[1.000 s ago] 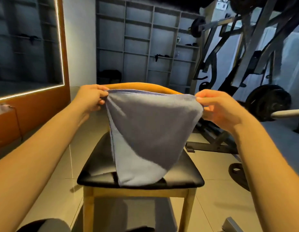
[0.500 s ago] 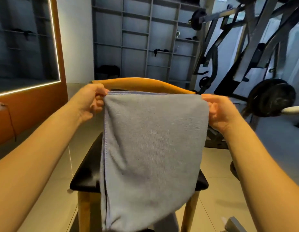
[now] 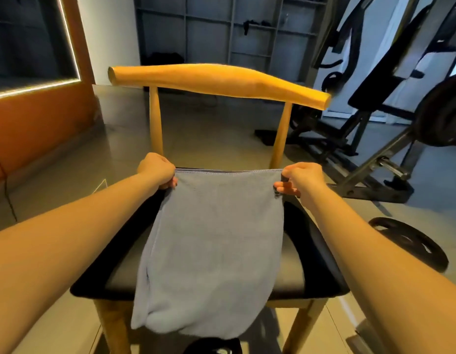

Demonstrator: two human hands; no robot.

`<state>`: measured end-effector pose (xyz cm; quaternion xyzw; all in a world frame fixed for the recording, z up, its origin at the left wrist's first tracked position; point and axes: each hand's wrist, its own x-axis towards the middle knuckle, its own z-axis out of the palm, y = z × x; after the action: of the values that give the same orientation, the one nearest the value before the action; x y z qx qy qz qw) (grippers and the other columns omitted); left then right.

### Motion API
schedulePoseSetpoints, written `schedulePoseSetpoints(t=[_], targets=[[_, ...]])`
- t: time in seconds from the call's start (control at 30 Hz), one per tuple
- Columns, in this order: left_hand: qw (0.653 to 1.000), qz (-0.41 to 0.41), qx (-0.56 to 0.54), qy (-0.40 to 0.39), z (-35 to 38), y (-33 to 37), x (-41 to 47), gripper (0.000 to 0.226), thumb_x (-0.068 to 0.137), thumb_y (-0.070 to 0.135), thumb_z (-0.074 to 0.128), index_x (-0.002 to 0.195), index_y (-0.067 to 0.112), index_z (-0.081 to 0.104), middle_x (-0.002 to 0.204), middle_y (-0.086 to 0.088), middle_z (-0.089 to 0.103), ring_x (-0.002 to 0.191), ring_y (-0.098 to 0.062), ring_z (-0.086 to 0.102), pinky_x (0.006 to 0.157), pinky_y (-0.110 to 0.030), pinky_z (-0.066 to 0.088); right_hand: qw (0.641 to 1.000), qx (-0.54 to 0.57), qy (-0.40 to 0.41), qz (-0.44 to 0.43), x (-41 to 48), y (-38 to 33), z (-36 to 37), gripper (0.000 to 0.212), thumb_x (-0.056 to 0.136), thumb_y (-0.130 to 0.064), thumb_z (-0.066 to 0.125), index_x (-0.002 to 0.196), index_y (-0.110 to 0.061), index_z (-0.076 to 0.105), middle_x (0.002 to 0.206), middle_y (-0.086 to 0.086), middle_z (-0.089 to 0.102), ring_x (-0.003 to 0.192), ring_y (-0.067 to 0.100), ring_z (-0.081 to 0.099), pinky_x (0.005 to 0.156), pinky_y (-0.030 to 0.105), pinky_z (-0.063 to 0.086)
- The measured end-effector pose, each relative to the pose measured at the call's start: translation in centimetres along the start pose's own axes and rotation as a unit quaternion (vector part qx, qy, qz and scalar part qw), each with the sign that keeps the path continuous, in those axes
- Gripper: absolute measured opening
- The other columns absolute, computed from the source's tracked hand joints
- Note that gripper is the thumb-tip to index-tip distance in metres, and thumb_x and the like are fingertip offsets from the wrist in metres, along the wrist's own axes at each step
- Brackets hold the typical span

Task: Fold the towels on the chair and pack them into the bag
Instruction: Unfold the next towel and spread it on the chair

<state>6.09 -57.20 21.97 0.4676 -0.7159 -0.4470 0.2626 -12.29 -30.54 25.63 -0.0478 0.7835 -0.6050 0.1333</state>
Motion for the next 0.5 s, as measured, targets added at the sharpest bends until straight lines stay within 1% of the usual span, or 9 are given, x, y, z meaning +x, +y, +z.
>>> schedulePoseSetpoints(t=[0.03, 0.1, 0.2, 0.27, 0.33, 0.37, 0.4, 0.43, 0.5], targets=[[1.0, -0.016, -0.006, 0.001, 0.6, -0.1, 0.8, 0.017, 0.097, 0.002, 0.052, 0.095, -0.001, 0.069, 0.075, -0.02, 0.074, 0.063, -0.033, 0.073, 0.068, -0.047, 0.065, 1.0, -0.001, -0.005, -0.002, 0.8, 0.3, 0.5, 0.007, 0.098, -0.002, 0.061, 0.095, -0.004, 0.066, 0.093, 0.018, 0.07, 0.067, 0.029, 0.076, 0.058, 0.033, 0.064], [0.999, -0.032, 0.005, 0.002, 1.7, -0.2, 2.1, 0.017, 0.099, 0.003, 0.05, 0.102, -0.002, 0.065, 0.077, -0.021, 0.074, 0.064, -0.033, 0.074, 0.063, -0.045, 0.065, 1.0, -0.005, -0.017, -0.007, 2.2, 1.1, 1.5, 0.005, 0.098, -0.003, 0.062, 0.099, -0.004, 0.066, 0.096, 0.018, 0.071, 0.075, 0.03, 0.077, 0.066, 0.039, 0.065], [0.999, -0.021, 0.036, 0.018, 2.6, -0.6, 3.6, 0.017, 0.1, 0.005, 0.051, 0.102, -0.002, 0.066, 0.082, -0.02, 0.074, 0.068, -0.031, 0.075, 0.064, -0.044, 0.065, 0.999, -0.013, -0.031, -0.013, 4.0, 2.1, 2.7, 0.005, 0.099, -0.004, 0.062, 0.101, -0.004, 0.066, 0.098, 0.018, 0.072, 0.078, 0.03, 0.077, 0.07, 0.04, 0.065], [0.998, -0.008, 0.053, 0.015, 2.8, -0.8, 4.1, 0.017, 0.098, 0.004, 0.052, 0.101, -0.001, 0.068, 0.086, -0.02, 0.074, 0.071, -0.031, 0.075, 0.066, -0.044, 0.065, 0.999, -0.017, -0.04, -0.016, 4.8, 2.7, 3.2, 0.006, 0.099, -0.002, 0.061, 0.1, -0.004, 0.066, 0.098, 0.019, 0.072, 0.08, 0.031, 0.077, 0.073, 0.04, 0.065], [0.999, 0.008, 0.051, -0.017, 2.4, -0.8, 3.8, 0.013, 0.095, -0.001, 0.058, 0.1, 0.005, 0.068, 0.095, -0.02, 0.072, 0.083, -0.034, 0.074, 0.073, -0.045, 0.064, 0.998, -0.026, -0.055, -0.015, 5.1, 3.2, 3.5, 0.006, 0.098, -0.003, 0.061, 0.099, -0.006, 0.066, 0.101, 0.018, 0.071, 0.085, 0.031, 0.077, 0.078, 0.04, 0.065], [0.998, 0.021, 0.05, -0.036, 2.0, -0.8, 3.4, 0.016, 0.093, -0.002, 0.063, 0.103, 0.009, 0.066, 0.099, -0.018, 0.07, 0.088, -0.034, 0.073, 0.077, -0.046, 0.064, 0.997, -0.033, -0.064, -0.015, 5.0, 3.4, 3.6, 0.006, 0.098, -0.005, 0.063, 0.102, -0.008, 0.066, 0.104, 0.016, 0.07, 0.089, 0.031, 0.076, 0.082, 0.04, 0.064], [0.996, 0.038, 0.058, -0.051, 1.6, -0.8, 2.9, 0.02, 0.091, -0.001, 0.067, 0.107, 0.012, 0.064, 0.101, -0.015, 0.069, 0.089, -0.033, 0.072, 0.08, -0.045, 0.063, 0.996, -0.041, -0.073, -0.021, 4.8, 3.5, 3.6, 0.011, 0.097, -0.005, 0.065, 0.107, -0.009, 0.065, 0.107, 0.014, 0.069, 0.092, 0.03, 0.075, 0.085, 0.04, 0.063], [0.994, 0.058, 0.07, -0.056, 0.9, -0.8, 2.1, 0.021, 0.09, 0.002, 0.07, 0.107, 0.012, 0.064, 0.1, -0.012, 0.068, 0.087, -0.03, 0.072, 0.079, -0.043, 0.063, 0.995, -0.047, -0.082, -0.034, 4.5, 3.5, 3.5, 0.02, 0.096, -0.004, 0.066, 0.115, -0.01, 0.062, 0.108, 0.012, 0.067, 0.094, 0.029, 0.074, 0.086, 0.04, 0.062], [0.989, 0.096, 0.103, -0.048, -0.5, -0.8, 0.3, 0.008, 0.09, 0.009, 0.074, 0.095, 0.009, 0.069, 0.092, -0.01, 0.07, 0.084, -0.027, 0.07, 0.074, -0.038, 0.059, 0.99, -0.077, -0.088, -0.078, 3.2, 3.4, 3.2, 0.038, 0.094, -0.001, 0.068, 0.129, -0.009, 0.054, 0.103, 0.007, 0.063, 0.097, 0.028, 0.071, 0.088, 0.04, 0.061]])
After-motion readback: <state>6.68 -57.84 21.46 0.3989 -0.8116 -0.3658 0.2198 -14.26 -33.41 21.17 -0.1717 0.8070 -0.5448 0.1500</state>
